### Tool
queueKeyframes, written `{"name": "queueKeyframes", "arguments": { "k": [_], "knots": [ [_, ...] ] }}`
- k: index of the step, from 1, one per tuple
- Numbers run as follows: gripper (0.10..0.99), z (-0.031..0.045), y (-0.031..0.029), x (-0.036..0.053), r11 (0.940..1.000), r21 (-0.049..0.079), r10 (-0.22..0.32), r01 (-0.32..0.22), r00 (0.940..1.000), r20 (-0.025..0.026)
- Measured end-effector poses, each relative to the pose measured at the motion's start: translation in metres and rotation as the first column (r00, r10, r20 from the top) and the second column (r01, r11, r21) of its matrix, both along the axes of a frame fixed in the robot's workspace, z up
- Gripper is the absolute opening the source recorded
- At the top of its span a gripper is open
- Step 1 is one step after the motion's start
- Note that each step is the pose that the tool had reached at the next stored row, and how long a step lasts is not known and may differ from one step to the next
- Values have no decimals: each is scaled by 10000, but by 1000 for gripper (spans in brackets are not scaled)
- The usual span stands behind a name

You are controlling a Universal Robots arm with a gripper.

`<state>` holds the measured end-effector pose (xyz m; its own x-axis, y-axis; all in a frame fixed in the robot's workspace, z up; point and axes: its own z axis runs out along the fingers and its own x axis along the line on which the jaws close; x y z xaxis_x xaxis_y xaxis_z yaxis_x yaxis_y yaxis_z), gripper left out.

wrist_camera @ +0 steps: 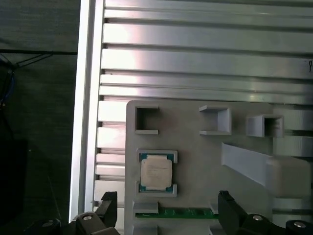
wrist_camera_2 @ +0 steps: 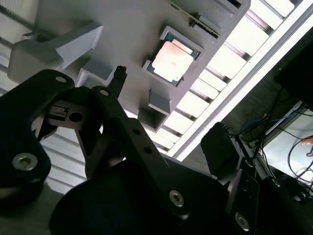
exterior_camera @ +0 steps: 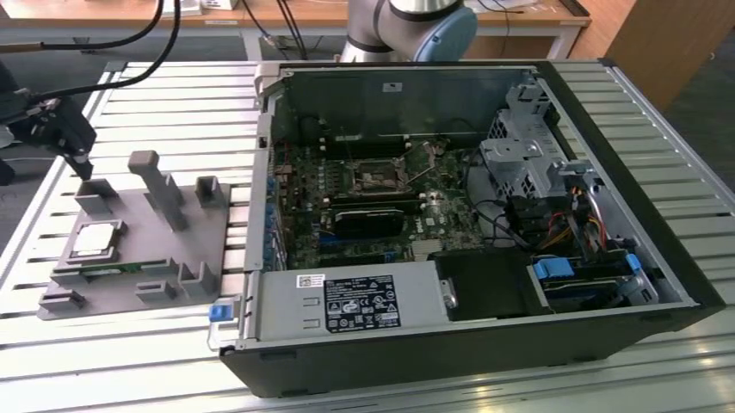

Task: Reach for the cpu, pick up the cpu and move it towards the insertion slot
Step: 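Pick up the cpu and move it towards the insertion slot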

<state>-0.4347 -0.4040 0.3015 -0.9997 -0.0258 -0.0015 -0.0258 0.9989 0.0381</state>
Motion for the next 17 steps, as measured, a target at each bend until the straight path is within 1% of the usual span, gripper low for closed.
{"name": "queueKeyframes", "arguments": {
  "k": [1, 2, 9, 10, 12, 13, 17],
  "knots": [
    [925, -19, -7, -1, 10000, 0, 0, 0, 10000, 0],
    [855, -37, -13, -2, 10000, 0, 0, 0, 10000, 0],
    [855, -164, -23, -3, 10000, 1, 28, -28, 10000, 1],
    [839, -182, -23, -3, 10000, 0, 30, -30, 10000, 1],
    [839, -217, -23, -3, 10000, -1, 33, -33, 10000, -1],
    [769, -237, -23, -3, 10000, 0, 35, -35, 10000, 0],
    [769, -309, -24, -4, 10000, -1, 41, -41, 10000, 0]
  ]
}}
